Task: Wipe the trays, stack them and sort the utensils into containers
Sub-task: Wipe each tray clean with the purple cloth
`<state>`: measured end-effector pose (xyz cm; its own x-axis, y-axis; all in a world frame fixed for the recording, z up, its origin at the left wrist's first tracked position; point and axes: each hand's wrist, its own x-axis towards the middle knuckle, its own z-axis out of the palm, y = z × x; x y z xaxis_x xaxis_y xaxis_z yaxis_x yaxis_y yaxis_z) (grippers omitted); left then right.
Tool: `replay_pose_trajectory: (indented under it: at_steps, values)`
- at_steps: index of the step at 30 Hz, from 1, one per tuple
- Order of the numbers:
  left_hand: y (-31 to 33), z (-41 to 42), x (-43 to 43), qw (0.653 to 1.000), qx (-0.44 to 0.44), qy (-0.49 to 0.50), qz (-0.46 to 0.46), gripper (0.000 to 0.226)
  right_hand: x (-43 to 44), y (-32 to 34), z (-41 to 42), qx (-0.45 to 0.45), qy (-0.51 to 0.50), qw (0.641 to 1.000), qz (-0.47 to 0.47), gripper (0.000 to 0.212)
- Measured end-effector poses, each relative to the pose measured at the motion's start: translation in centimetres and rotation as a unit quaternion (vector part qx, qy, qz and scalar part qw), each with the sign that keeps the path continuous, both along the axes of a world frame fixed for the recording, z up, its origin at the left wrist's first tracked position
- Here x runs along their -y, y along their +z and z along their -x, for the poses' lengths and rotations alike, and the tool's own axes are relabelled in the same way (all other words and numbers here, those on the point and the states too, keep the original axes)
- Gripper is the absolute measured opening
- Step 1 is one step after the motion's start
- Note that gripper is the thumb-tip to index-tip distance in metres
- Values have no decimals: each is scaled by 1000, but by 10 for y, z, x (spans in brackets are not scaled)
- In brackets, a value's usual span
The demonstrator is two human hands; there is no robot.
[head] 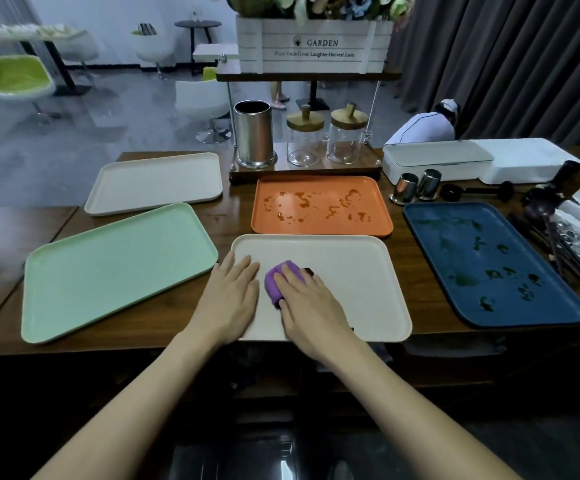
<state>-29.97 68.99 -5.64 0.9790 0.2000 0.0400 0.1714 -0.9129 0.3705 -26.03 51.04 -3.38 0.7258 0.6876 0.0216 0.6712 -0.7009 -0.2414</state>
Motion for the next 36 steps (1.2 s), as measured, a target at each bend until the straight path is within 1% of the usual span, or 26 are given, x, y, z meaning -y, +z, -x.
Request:
replay_pose_trajectory:
  at_steps: [5, 8, 13, 20, 22, 26, 30, 33, 36]
  values:
    - [-2, 0, 1, 1000, 1, 6, -9, 53, 37, 1, 16, 4, -12, 1000, 19, 55]
    - [-2, 1, 0, 1000, 1, 2, -3, 53, 63, 2, 13, -7, -43, 999, 18, 56]
    - [-3, 2, -2, 1000, 12, -6, 3, 52, 102, 1, -11, 2, -113, 993, 16, 56]
    - [1, 5, 2, 1000, 6, -9, 13, 59, 99, 1, -24, -20, -145, 989, -33, 55]
    - [2, 5, 4, 1000, -1, -8, 12, 59, 92, -1, -26, -38, -140, 988, -55, 58]
    - [6, 9, 10, 1000, -9, -6, 9, 59, 76, 1, -26, -76, -95, 989, -79, 63]
    - [5, 13, 18, 1000, -23, 14, 8, 63, 66, 3, -23, -69, -59, 994, -56, 61]
    - [3, 11, 21, 999, -27, 22, 2, 64, 60, 0, -20, -39, -42, 998, -40, 61]
    - [1, 8, 23, 999, -17, 31, 14, 63, 52, 0, -21, -32, -3, 998, -46, 62]
